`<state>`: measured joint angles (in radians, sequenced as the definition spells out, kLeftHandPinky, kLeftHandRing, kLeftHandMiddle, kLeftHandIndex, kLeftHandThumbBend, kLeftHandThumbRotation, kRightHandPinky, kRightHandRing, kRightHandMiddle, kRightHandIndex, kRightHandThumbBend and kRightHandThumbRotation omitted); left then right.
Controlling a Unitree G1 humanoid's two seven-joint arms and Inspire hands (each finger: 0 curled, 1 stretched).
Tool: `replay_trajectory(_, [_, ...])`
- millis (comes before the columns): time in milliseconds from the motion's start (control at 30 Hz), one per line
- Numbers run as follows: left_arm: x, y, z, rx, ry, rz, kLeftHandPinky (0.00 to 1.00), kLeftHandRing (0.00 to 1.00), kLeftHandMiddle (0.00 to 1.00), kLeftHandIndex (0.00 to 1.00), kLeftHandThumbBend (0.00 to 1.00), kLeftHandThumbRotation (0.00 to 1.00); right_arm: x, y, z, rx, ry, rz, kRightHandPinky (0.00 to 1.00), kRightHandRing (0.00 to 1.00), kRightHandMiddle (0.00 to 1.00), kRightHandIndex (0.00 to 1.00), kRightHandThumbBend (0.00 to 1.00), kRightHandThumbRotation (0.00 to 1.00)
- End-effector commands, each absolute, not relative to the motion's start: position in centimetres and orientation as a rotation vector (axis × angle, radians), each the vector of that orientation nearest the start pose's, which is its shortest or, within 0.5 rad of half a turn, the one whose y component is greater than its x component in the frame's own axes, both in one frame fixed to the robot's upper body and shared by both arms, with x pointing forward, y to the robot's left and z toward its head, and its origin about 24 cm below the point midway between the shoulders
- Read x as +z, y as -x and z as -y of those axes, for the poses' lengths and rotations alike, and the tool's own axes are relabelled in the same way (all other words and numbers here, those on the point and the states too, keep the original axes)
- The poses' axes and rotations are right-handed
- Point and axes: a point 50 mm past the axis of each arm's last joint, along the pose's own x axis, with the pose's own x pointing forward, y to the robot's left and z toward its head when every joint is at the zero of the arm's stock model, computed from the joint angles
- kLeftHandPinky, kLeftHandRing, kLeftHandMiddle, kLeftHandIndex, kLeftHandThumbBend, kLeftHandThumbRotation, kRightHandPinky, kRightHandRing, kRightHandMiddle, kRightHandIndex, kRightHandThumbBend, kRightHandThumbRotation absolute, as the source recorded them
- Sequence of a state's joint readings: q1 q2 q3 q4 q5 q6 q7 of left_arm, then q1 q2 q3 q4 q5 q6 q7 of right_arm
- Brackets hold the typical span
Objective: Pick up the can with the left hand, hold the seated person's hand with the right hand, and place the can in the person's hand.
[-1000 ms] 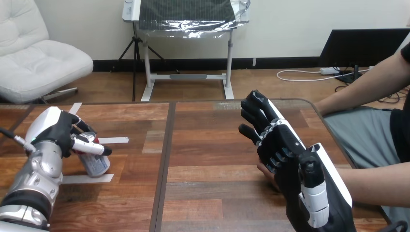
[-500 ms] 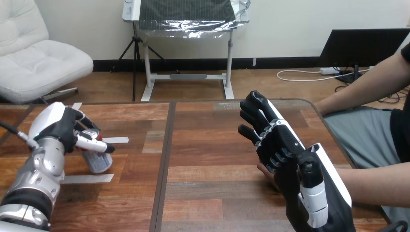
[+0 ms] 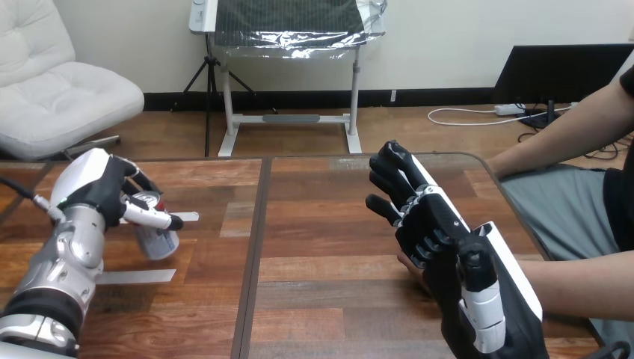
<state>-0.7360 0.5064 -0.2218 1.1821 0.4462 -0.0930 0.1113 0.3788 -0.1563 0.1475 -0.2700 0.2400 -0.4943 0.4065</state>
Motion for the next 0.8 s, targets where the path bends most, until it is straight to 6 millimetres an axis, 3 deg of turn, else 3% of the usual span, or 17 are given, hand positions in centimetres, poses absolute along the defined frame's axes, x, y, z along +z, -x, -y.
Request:
replay_trajectory(0, [7.5, -36.8, -26.2, 0.065, -1.068, -0.197, 0.37, 0.41, 0.46, 0.47, 0.77, 0.0, 8.6, -17.4, 14.0, 0.437, -0.062, 0.478, 0.96, 0.98, 0.96, 0.97, 0.75, 1.0])
replay_trajectory(767, [8.8, -37.0, -25.3, 0.019, -1.071, -0.111, 0.35, 0.39, 0.45, 0.46, 0.76, 0.0, 8.4, -18.5, 14.7, 0.42, -0.003, 0.479, 0.98, 0.98, 0.95, 0.96, 0.73, 1.0])
